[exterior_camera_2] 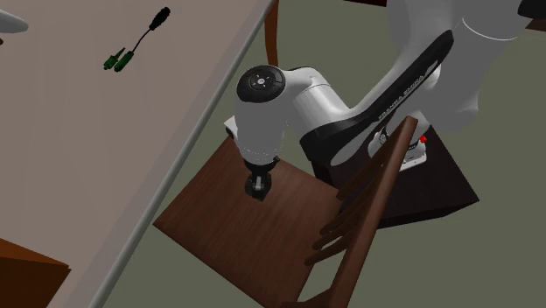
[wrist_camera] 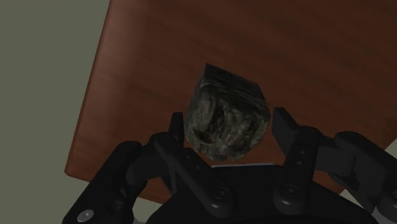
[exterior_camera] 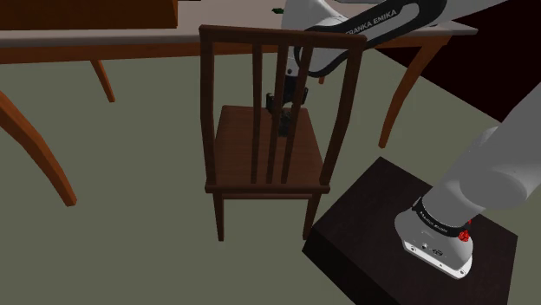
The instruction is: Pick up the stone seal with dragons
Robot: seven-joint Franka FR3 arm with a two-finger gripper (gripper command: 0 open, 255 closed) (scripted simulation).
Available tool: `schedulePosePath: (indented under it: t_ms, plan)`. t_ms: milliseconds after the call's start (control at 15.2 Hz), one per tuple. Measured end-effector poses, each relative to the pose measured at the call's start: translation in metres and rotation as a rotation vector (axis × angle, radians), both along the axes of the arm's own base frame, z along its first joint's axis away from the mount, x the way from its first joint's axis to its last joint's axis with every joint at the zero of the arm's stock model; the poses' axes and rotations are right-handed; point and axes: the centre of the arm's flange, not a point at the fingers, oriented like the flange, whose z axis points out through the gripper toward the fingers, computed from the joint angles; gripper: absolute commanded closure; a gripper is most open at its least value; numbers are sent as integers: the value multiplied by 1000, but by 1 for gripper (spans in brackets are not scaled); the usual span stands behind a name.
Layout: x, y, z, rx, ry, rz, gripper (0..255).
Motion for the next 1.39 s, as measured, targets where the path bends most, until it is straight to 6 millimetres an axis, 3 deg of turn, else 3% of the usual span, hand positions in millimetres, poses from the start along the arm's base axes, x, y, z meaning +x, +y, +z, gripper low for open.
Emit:
schedulePosePath:
  t_ms: [858,1386]
  plan:
    - [-3,-1,2,-11,27,-1,255]
    - [-4,8,53,-5,13,19,255]
